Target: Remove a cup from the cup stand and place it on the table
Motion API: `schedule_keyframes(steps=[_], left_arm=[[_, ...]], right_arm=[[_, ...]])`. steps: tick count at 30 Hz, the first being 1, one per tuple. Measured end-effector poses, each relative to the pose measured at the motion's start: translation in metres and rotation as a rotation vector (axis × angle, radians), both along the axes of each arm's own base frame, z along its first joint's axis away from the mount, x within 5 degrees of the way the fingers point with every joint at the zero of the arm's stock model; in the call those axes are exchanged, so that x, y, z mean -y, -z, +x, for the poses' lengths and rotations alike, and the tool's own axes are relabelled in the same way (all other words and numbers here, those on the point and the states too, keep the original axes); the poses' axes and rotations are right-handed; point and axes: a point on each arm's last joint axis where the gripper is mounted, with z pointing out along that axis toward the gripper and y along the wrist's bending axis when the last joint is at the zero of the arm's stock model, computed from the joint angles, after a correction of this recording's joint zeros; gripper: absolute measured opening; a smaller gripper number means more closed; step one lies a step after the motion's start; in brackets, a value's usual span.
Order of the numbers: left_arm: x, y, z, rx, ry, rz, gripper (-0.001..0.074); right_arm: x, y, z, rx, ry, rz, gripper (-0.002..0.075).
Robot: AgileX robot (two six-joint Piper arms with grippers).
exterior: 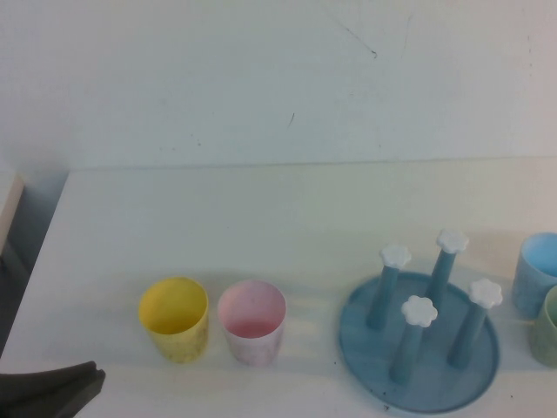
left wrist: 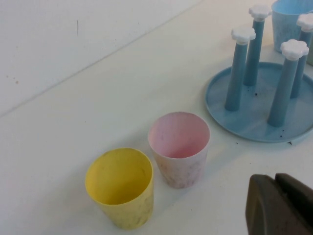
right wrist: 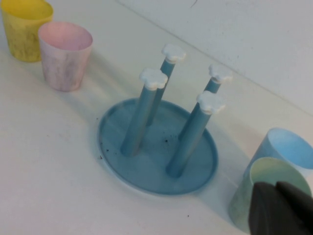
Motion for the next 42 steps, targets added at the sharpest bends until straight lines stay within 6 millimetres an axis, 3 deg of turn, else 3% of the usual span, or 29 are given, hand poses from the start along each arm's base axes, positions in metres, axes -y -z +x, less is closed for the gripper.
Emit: schedule_keyframes(steps=[18, 27, 31, 37, 42], left_arm=[[-0.004, -0.001, -0.004, -0.007, -0.008, -0.036, -0.0002], [-0.029, -0.002, -0.017, 0.175, -0.239, -0.267, -0.0002], [-0.037, 0.024, -0.017, 0.265, -0.387, -0.371, -0.0002], [-0.044, 0.084, -0.012, 0.186, -0.587, -0.425, -0.0002], [-0.046, 0.113, -0.011, 0.135, -0.639, -0.409, -0.0002]], right_arm=[[0.0, 0.0, 0.0, -0.002, -0.003, 0.005, -0.0001], [-0.001, 0.0, 0.0, -0.002, -0.004, 0.006, -0.0001], [-0.001, 0.0, 0.0, -0.002, -0.004, 0.006, -0.0001], [-0.001, 0.0, 0.0, -0.001, -0.006, 0.005, -0.0001], [-0.001, 0.0, 0.0, -0.001, -0.006, 0.005, -0.0001]])
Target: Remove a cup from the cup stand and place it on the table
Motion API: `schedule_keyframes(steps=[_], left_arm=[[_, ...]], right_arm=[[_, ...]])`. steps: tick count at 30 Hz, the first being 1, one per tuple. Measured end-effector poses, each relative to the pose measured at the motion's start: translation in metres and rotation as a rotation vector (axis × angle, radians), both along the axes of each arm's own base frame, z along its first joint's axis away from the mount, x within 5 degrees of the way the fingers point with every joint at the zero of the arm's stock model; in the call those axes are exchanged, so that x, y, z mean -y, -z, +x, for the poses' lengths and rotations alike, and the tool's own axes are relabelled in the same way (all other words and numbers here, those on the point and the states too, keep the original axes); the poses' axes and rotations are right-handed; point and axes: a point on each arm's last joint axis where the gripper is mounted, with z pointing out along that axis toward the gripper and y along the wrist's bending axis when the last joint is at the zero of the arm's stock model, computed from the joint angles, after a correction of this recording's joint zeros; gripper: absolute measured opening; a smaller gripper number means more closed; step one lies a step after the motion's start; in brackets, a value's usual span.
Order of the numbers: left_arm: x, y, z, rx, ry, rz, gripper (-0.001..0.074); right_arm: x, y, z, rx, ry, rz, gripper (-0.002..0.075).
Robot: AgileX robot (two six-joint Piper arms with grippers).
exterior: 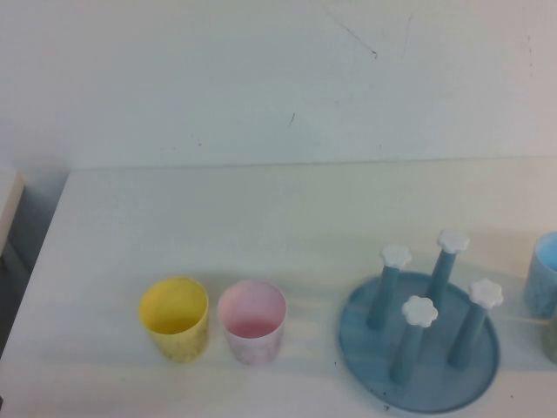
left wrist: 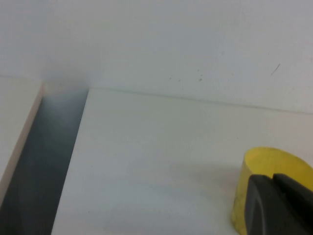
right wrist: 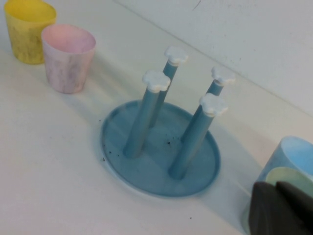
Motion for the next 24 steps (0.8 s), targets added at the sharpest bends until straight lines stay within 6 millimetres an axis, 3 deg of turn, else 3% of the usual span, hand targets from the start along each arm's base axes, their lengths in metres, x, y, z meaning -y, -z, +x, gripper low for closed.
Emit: schedule_keyframes(steps=[24], left_arm=[[-0.007, 0.016, -0.002, -0.146, -0.079, 0.142, -0.0002]], right_arm=[[0.0, 0.0, 0.0, 0.001, -0.002, -0.002, -0.0001]])
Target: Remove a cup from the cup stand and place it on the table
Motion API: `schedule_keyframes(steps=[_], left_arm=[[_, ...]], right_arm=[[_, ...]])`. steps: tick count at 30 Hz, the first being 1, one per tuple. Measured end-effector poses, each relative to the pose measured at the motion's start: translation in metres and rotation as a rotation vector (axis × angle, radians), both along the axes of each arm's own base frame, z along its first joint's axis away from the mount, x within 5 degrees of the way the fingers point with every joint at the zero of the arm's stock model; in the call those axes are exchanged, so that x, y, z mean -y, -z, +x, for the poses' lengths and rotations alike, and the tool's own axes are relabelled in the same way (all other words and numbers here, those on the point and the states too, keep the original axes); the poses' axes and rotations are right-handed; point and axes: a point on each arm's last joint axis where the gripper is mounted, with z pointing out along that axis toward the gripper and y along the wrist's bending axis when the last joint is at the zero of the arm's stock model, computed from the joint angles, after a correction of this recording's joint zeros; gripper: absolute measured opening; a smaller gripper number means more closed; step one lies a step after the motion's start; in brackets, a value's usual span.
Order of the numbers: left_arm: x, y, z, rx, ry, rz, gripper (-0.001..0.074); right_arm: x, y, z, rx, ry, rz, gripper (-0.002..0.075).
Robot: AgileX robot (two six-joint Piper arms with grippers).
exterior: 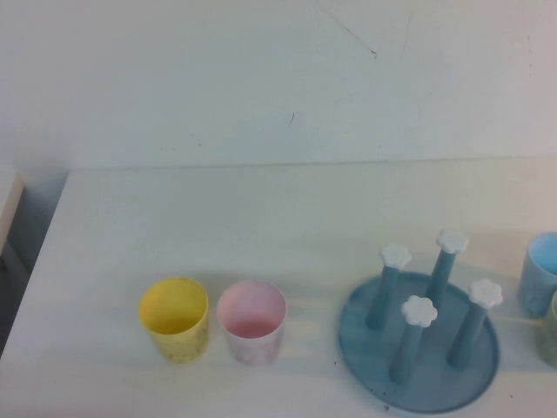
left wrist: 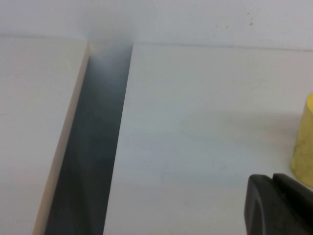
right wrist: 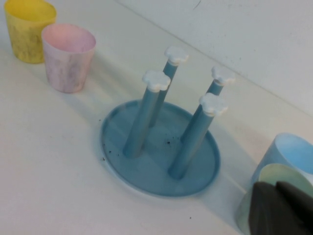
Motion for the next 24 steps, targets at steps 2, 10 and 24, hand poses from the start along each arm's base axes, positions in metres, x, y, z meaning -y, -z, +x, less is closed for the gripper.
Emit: schedule_keyframes(steps=[2, 10, 24], left_arm=[[-0.0007, 0.0, 0.0, 0.0, -0.003, 0.017, -0.0002], [-0.0012, 0.0002, 0.0, -0.001, -0.004, 0.035, -0.0002], [-0.0014, 0.0007, -0.0004, -0.012, -0.004, 0.039, -0.0002]], right_arm=[[0.0, 0.0, 0.0, 0.0, 0.0, 0.0, -0.0001], [-0.0001, 0.0, 0.0, 0.0, -0.001, 0.0, -0.0001], [-0.0003, -0.0001, -0.0001, 0.004, -0.006, -0.007, -0.0001]])
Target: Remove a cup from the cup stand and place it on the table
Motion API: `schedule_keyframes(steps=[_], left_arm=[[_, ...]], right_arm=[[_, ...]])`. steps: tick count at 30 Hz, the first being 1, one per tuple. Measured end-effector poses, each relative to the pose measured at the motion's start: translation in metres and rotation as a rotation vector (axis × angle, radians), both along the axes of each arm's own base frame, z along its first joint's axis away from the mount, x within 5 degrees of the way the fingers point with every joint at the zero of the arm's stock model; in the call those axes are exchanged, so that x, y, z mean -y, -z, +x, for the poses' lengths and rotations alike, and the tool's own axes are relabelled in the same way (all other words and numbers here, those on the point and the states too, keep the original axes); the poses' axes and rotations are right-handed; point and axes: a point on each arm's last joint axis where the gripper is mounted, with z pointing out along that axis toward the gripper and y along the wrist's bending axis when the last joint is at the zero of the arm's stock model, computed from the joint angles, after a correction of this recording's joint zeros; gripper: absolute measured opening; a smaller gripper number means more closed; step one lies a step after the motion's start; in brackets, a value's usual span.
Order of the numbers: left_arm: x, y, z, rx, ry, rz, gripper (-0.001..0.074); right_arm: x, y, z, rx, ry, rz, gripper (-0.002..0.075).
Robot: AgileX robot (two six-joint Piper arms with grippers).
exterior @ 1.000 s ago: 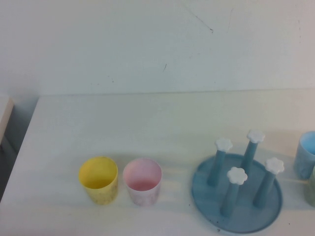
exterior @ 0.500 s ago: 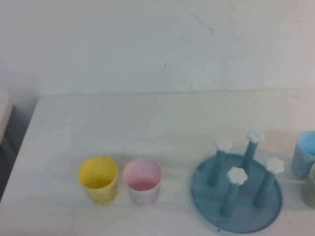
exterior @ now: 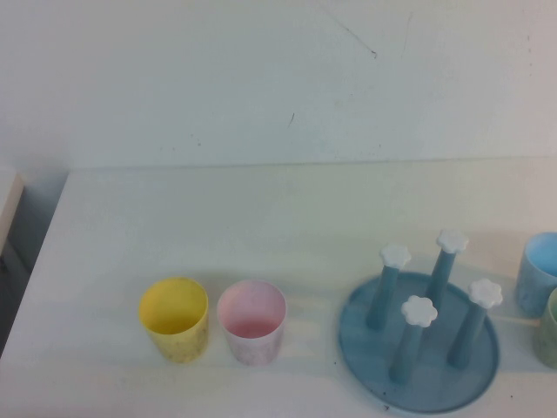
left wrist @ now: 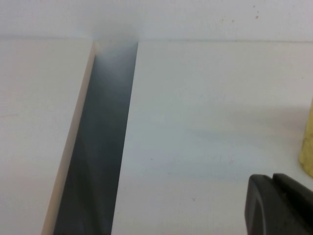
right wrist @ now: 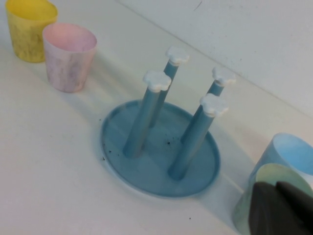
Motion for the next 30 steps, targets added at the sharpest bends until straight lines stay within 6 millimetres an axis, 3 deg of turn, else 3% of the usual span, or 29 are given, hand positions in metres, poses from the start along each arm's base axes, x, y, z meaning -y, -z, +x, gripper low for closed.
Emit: schedule_keyframes(steps=[7, 12, 18, 27, 30], left_arm=[[0.0, 0.0, 0.0, 0.0, 0.0, 0.0, -0.0002], [0.0, 0.0, 0.0, -0.002, 0.001, 0.003, -0.0002], [0.0, 0.0, 0.0, 0.0, 0.001, 0.003, -0.0002], [0.0, 0.0, 0.0, 0.0, 0.001, 0.003, -0.0002], [0.0, 0.0, 0.0, -0.002, 0.001, 0.003, -0.0002]], right_arm=[[0.0, 0.002, 0.002, 0.029, 0.014, 0.012, -0.0001], [0.008, 0.014, 0.018, 0.125, 0.18, 0.042, -0.0001], [0.024, 0.052, 0.036, 0.034, 0.452, 0.14, -0.0001], [0.029, 0.106, 0.043, -0.127, 0.567, 0.196, -0.0001], [0.029, 0.108, 0.045, -0.097, 0.571, 0.221, -0.0001]])
